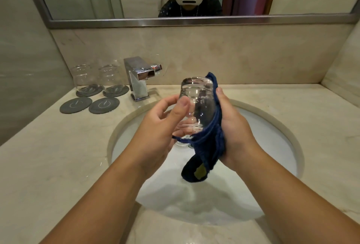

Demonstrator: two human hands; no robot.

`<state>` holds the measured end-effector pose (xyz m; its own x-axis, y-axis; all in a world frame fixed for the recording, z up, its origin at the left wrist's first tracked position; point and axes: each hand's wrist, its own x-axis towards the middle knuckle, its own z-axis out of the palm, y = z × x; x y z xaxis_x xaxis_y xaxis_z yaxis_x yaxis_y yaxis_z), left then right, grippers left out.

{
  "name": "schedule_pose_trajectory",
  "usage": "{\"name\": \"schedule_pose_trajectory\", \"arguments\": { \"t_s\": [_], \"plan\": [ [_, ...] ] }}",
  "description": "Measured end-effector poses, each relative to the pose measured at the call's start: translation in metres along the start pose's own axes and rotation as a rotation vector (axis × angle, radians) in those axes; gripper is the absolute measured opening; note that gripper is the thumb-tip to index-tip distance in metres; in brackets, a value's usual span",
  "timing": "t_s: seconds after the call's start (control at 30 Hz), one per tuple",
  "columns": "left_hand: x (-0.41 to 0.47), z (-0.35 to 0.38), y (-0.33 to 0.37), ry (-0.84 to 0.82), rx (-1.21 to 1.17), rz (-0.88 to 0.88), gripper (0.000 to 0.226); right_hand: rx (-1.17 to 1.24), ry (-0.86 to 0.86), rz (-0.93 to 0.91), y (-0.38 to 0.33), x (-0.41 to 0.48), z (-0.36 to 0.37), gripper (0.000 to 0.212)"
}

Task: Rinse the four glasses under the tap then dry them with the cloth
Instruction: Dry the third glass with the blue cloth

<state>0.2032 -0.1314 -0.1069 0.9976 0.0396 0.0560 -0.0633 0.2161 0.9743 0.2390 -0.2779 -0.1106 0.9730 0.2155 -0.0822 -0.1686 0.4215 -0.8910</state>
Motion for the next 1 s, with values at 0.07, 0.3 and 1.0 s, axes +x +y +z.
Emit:
{"name": "schedule_pose_trajectory", "arguments": {
  "t_s": [0.07,0.3,1.0],
  "plan": [
    [0.001,-0.002,0.000,-0.008,0.046,-0.012,0.063,0.047,-0.030,0.073,0.004,0.002,-0.002,0.057],
    [0.005,-0.006,0.000,0.111,0.299,0.045,0.047,-0.025,0.019,-0.057,0.011,0.006,-0.004,0.041],
    [-0.004,0.001,0.007,-0.098,0.296,0.036,0.031,-0.106,0.000,-0.099,0.008,0.004,-0.004,0.037]
  ]
}}
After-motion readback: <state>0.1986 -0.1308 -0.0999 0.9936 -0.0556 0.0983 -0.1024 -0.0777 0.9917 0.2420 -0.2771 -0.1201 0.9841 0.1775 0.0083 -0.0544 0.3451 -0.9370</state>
